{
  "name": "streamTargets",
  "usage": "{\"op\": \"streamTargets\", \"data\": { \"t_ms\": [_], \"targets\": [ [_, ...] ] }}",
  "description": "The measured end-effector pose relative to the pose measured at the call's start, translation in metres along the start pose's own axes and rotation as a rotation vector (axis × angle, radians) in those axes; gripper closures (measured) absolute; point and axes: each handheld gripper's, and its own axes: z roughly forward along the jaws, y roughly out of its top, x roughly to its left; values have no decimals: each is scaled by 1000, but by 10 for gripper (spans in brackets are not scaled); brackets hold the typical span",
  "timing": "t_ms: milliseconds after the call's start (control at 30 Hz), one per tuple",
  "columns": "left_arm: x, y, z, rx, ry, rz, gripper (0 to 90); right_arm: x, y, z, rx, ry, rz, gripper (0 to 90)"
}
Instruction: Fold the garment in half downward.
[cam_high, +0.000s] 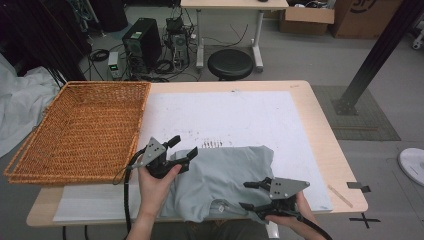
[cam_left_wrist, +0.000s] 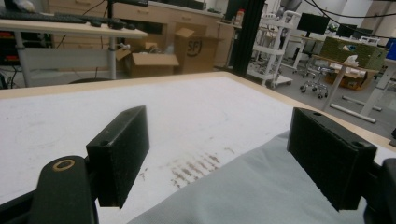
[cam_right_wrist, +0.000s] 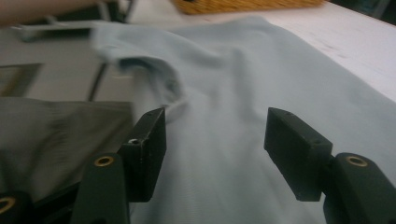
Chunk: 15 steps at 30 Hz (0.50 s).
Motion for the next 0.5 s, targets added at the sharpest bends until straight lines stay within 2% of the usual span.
{"op": "streamTargets", "data": {
  "t_ms": [100,233,300,367,400,500],
  "targets": [
    [0,-1,1,1,-2,-7,216,1,0,-4,-17,47,-1,397],
    [0,-2,3,1,6,-4,216,-8,0,-13,-97,12,62,416],
    [0,-2,3,-7,19,-4,216,-17,0,-18,-135,-61,116,414],
    [-1,-2,4,-13,31,-5,216,-25,0,-23,-166,-155,160,412],
    [-1,-2,4,-16,35,-7,216,-31,-1,-26,-181,-209,198,411],
    [-1,-1,4,-20,58,-4,216,-42,-1,-31,-210,-319,260,412]
  ]
}}
